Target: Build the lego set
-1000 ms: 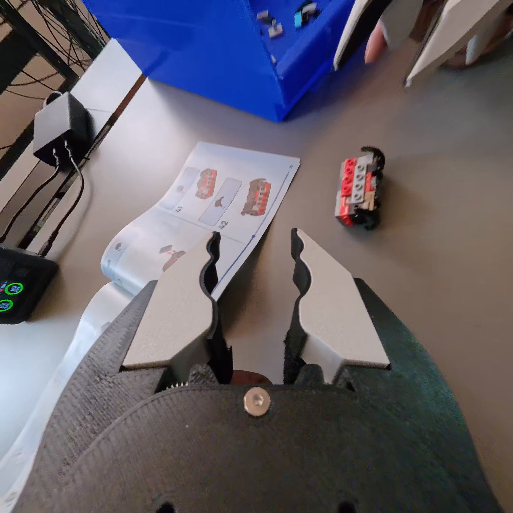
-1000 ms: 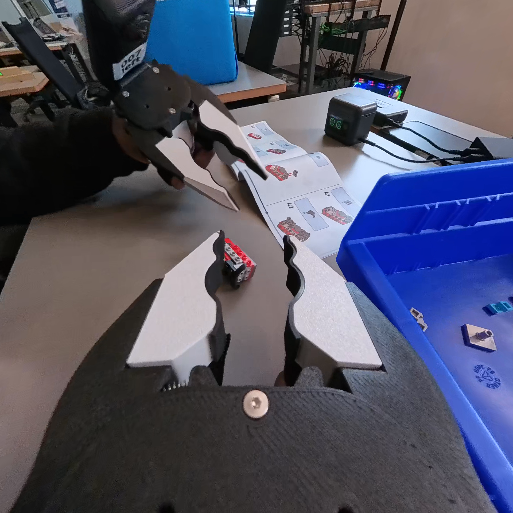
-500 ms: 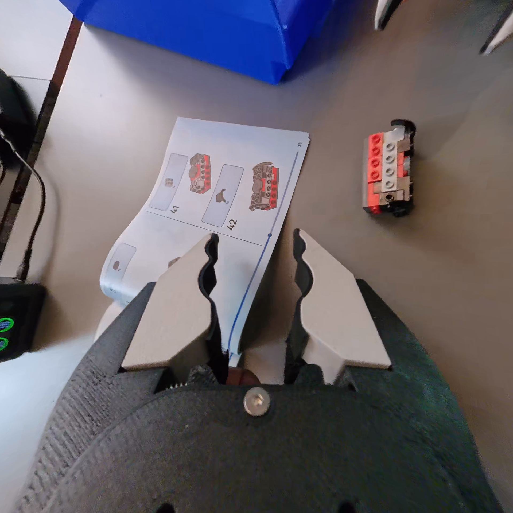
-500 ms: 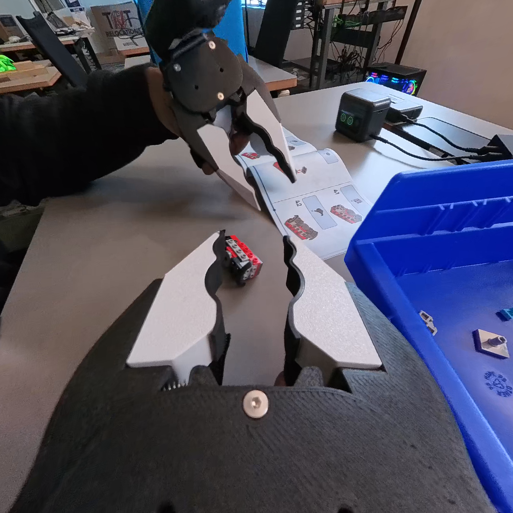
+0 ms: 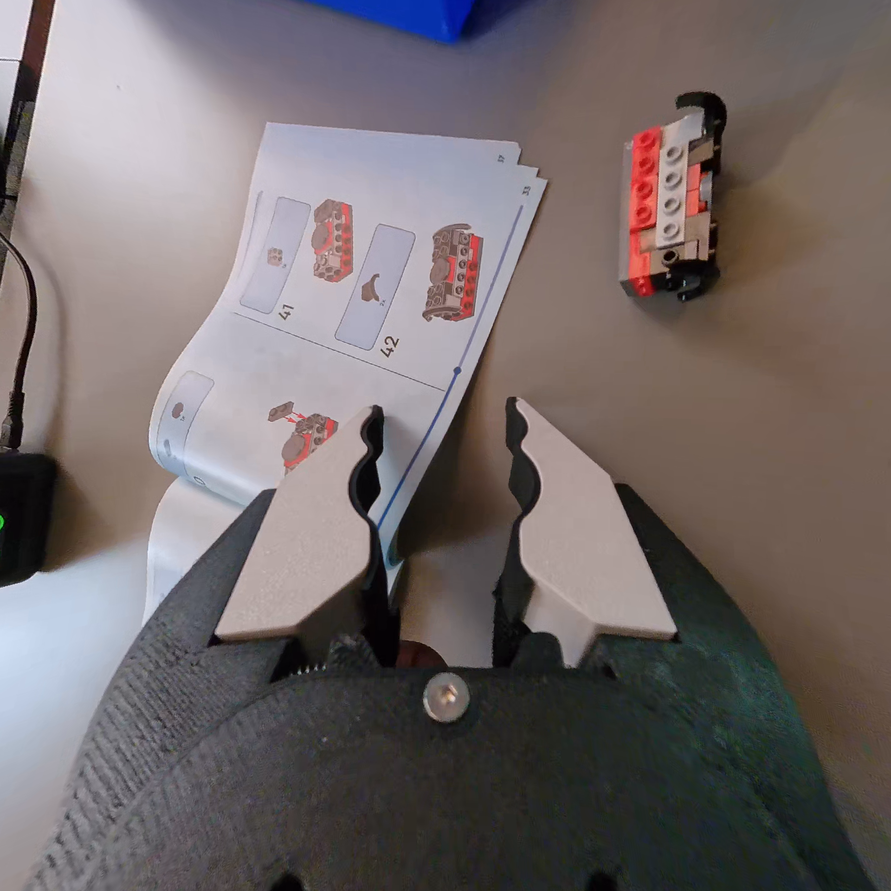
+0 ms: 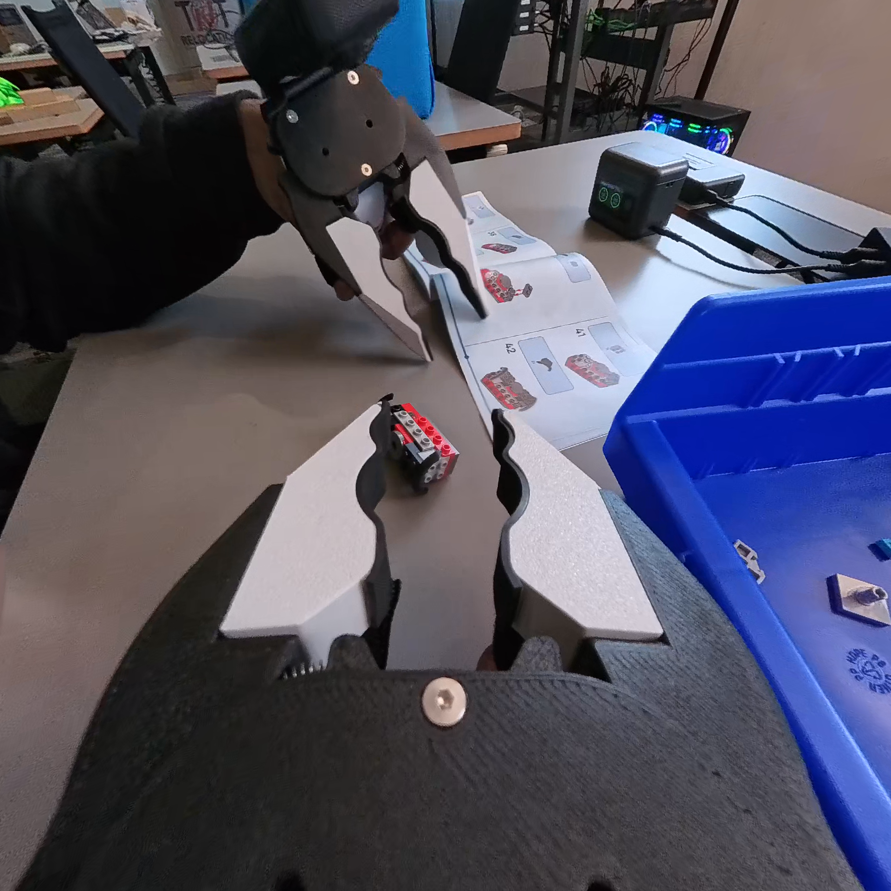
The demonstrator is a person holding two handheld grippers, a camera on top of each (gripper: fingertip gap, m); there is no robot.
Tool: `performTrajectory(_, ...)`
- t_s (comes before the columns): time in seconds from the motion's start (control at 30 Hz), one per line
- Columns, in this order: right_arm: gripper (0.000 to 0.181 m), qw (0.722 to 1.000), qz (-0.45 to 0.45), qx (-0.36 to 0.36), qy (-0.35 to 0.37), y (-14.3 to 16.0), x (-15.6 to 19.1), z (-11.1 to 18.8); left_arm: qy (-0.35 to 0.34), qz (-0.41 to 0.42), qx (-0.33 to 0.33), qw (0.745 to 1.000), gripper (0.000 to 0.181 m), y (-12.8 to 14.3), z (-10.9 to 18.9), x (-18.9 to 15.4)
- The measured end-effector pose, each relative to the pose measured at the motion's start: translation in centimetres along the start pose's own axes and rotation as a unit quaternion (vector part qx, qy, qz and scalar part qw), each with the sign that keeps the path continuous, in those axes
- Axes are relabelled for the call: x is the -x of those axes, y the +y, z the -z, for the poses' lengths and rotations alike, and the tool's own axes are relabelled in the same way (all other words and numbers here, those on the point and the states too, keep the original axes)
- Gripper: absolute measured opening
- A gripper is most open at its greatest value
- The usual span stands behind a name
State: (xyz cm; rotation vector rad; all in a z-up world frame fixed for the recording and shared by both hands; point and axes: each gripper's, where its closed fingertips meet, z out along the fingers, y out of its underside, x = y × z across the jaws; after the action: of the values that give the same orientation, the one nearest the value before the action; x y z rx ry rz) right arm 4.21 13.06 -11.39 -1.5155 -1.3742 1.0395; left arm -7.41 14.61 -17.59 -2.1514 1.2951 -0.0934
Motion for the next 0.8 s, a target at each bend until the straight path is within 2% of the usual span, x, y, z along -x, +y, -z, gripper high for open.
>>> performTrajectory(0.53,0.043,1.000,0.003,-0.001,0.000,0.0,0.1,0.0,-0.058,-0.017,0.018,0.998,0.045,2.1,1.4,1.7)
performTrajectory(0.8,0.042,1.000,0.008,0.001,0.001,0.0,0.2,0.0,-0.096,-0.002,0.020,0.995,0.045,3.3,3.1,3.2)
